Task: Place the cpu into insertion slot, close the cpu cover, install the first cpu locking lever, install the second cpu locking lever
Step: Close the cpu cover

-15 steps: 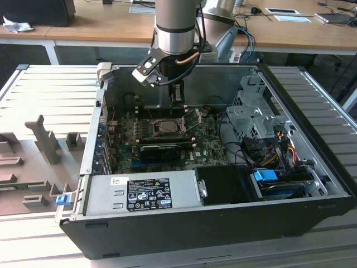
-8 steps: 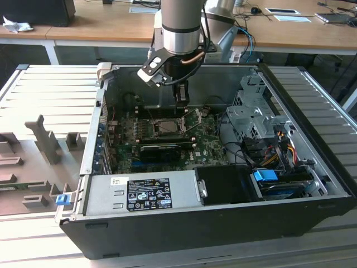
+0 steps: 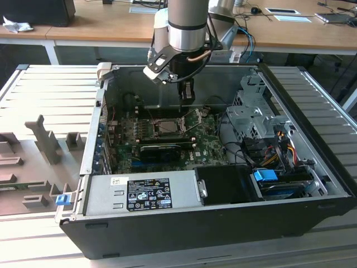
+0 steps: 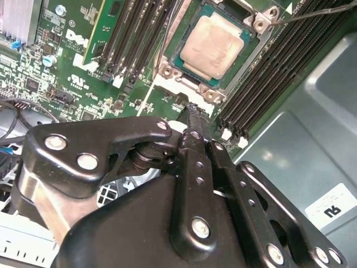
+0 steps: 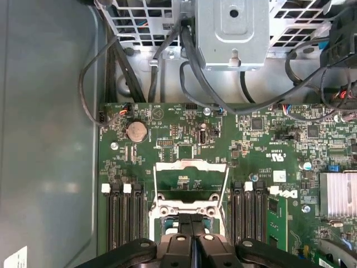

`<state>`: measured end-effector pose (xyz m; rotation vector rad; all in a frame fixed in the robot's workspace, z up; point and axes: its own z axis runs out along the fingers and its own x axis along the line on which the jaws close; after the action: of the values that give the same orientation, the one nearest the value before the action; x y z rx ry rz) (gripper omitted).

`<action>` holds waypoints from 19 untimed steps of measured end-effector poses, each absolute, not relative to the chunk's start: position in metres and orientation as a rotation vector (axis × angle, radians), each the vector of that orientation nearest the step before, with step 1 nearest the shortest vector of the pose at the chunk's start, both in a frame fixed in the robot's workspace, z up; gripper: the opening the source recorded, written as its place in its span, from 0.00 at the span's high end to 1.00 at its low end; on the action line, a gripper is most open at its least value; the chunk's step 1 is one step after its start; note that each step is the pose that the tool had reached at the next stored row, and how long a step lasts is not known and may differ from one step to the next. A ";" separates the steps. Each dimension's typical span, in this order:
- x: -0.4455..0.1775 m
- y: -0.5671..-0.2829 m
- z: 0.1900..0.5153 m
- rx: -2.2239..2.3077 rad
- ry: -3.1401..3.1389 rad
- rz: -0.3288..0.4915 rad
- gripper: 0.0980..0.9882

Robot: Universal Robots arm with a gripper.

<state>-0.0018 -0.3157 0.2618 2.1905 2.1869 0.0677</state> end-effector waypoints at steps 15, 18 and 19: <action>0.018 -0.316 0.262 2.191 2.187 0.067 0.99; 0.019 -0.316 0.262 2.191 2.187 0.067 0.99; 0.019 -0.316 0.262 2.191 2.187 0.067 0.99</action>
<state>0.0192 -0.3156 0.2617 2.1908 2.1872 0.0670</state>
